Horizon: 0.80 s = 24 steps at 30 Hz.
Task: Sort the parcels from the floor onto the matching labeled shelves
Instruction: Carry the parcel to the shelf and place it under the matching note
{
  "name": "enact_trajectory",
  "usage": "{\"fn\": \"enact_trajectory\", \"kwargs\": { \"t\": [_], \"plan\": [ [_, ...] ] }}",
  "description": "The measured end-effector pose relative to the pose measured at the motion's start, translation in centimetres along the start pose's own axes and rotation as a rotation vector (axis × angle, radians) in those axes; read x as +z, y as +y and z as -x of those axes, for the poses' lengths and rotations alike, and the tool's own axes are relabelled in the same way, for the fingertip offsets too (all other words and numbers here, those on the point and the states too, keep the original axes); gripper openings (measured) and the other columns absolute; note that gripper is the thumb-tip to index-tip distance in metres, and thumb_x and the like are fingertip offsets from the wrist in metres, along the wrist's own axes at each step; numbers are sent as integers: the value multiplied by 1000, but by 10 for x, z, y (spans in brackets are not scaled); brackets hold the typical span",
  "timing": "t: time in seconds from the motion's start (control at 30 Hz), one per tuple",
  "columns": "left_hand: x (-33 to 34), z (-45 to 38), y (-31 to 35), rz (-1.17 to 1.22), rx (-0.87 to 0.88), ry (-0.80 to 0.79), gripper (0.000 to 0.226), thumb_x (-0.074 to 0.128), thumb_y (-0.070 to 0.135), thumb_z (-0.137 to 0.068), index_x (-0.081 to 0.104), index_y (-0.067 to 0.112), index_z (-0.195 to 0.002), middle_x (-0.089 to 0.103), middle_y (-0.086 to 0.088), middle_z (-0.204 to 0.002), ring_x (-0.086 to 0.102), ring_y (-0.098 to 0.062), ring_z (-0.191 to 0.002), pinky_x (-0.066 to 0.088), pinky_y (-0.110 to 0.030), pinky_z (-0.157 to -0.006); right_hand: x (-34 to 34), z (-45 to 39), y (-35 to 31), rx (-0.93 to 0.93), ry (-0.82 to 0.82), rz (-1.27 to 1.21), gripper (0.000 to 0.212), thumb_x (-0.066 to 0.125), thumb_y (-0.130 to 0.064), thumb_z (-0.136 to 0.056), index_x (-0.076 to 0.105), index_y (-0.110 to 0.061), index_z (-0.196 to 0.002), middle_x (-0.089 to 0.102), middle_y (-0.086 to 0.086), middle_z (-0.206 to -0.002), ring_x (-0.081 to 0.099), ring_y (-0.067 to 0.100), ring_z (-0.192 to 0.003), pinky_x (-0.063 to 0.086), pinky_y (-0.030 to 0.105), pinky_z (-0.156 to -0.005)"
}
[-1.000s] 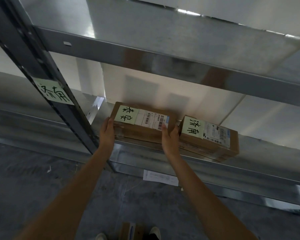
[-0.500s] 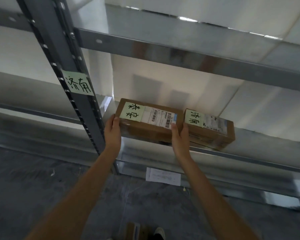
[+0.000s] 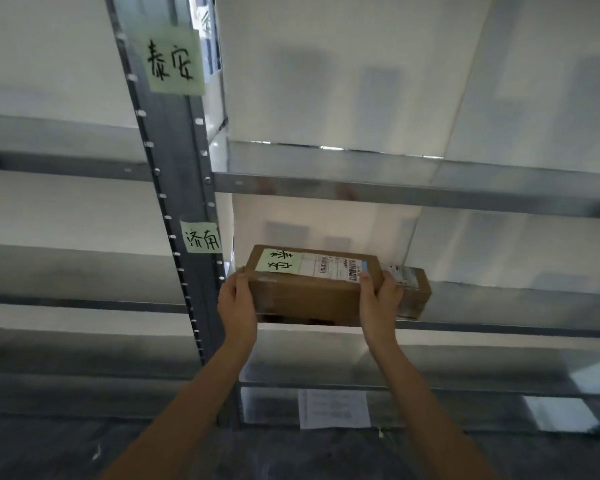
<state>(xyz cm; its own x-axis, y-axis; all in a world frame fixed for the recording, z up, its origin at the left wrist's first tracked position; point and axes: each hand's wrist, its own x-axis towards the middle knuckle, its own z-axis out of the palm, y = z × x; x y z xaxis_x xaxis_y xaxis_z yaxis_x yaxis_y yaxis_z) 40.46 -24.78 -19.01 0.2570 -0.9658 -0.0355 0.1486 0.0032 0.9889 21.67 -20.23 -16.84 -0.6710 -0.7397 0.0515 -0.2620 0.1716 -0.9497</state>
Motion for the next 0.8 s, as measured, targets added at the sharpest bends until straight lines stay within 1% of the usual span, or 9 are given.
{"fn": "enact_trajectory", "kwargs": {
  "t": [0.07,0.17,0.27,0.33,0.43,0.53,0.63,0.73,0.8],
  "plan": [
    [0,7,17,8,47,26,33,39,30,-106,59,15,-126,58,-10,-127,55,-26,-117,49,-48,-103,-11,8,-18,-32,57,5,59,44,-44,-104,30,-14,-153,30,15,-157,41,34,-139,39,44,-110],
    [1,19,45,52,154,43,26,37,24,-106,58,18,-119,56,-10,-124,53,-21,-113,48,-36,-97,-29,19,-46,-113,142,-5,53,43,-42,-105,37,-13,-149,38,13,-149,46,29,-130,36,30,-96],
    [8,29,73,132,226,39,29,37,24,-105,56,13,-123,55,-13,-124,52,-21,-111,44,-27,-83,-46,25,-74,-196,194,-47,50,43,-44,-104,38,-16,-146,40,9,-142,50,22,-119,38,27,-91],
    [16,33,94,175,277,23,30,37,27,-102,57,15,-122,54,-11,-123,51,-19,-109,44,-27,-83,-55,23,-93,-240,201,-98,50,43,-44,-104,37,-17,-146,38,8,-142,48,17,-116,41,28,-90],
    [30,27,127,200,330,-11,25,36,28,-103,55,26,-119,54,-4,-122,51,-16,-112,45,-31,-90,-67,10,-123,-297,179,-145,52,43,-44,-104,36,-17,-149,38,6,-146,43,10,-113,38,25,-91],
    [45,8,156,153,367,-53,36,31,30,-106,54,22,-133,52,-1,-128,49,-14,-117,41,-28,-97,-73,-12,-149,-356,145,-176,54,45,-43,-105,34,-18,-151,41,5,-147,41,8,-115,33,24,-94],
    [60,-16,178,87,391,-104,41,29,30,-107,49,20,-141,50,0,-132,47,-13,-121,39,-20,-95,-71,-37,-166,-395,99,-134,58,46,-42,-104,30,-16,-154,37,6,-148,37,8,-117,31,23,-97],
    [76,-44,191,39,349,-164,41,29,37,-104,52,22,-134,54,-5,-131,51,-22,-123,41,-39,-107,-62,-63,-176,-425,68,-98,59,49,-39,-104,30,-14,-154,37,8,-148,40,10,-117,34,24,-98],
    [87,-55,195,36,291,-160,50,32,50,-93,57,23,-127,58,-7,-126,54,-25,-119,42,-47,-109,-54,-82,-178,-415,57,-81,58,50,-37,-104,31,-14,-153,39,9,-147,44,14,-119,37,25,-97]
  ]
}}
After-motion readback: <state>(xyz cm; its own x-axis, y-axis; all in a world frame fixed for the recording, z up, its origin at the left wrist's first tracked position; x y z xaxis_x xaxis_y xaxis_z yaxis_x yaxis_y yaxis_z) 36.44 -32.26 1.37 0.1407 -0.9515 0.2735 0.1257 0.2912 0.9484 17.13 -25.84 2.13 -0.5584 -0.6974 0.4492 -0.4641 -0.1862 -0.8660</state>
